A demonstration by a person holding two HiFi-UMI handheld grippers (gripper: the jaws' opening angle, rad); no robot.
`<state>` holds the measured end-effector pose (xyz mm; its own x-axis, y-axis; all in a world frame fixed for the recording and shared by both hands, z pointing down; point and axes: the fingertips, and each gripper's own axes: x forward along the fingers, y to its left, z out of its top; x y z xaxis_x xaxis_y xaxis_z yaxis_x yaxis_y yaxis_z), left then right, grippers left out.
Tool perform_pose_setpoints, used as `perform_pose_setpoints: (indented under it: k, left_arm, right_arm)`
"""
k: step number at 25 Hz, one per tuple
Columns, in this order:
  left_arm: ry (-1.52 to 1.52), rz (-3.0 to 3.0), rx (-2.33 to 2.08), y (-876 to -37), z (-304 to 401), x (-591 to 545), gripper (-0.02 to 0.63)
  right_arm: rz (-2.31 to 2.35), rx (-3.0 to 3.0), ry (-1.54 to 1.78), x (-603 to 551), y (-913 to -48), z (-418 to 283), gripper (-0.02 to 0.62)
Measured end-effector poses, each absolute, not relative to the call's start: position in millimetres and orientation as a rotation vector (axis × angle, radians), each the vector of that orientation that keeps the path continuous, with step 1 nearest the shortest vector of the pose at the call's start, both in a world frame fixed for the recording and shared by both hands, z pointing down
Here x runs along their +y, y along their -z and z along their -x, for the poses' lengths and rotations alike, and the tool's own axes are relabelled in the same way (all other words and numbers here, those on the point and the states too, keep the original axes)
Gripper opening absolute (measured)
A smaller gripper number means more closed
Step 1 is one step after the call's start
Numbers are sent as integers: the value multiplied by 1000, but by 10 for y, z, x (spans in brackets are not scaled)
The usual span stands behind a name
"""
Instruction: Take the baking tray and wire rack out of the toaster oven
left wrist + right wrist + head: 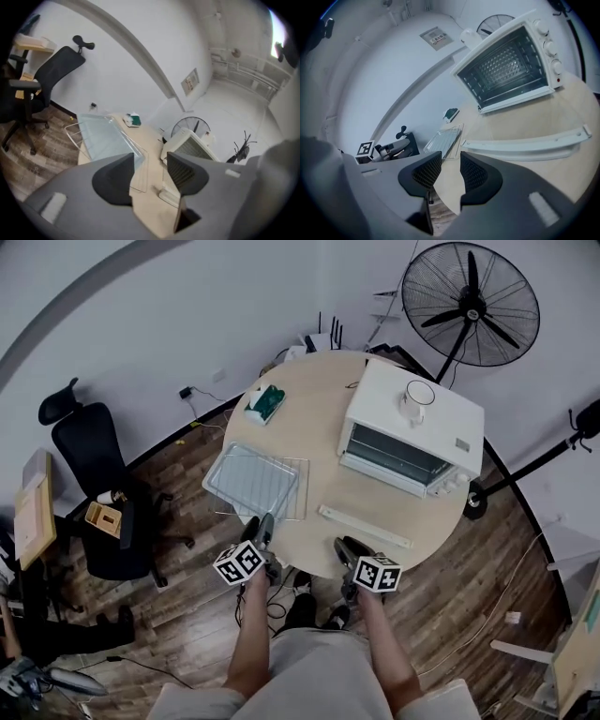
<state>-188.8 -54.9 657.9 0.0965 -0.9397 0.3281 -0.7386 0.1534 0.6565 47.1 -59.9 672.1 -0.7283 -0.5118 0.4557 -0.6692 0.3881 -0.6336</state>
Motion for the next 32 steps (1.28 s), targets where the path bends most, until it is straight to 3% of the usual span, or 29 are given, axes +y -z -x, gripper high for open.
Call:
perform_pose_setpoints:
  k: [10,18,28,32]
  left_arm:
    - [120,-2030,-1505,-5927,352,-533,236]
    - [-71,-2166,-1490,-5879,-197,-314,232]
    - [-69,-2243,-1437,-5830,-606,-18,69]
    - [-89,-2260,-1439,-5853,-669,34,55]
  right_arm:
    - [-1395,-2491,-1055,-509,-6353,-1375,101]
    - [-1494,-2567,-919,-360,-6076,-1702,94]
    - [-1609,-2596,-812,-142,-5900,-2197,21]
    - [-1630,-2590,-749,-73,-5868,-2324,12]
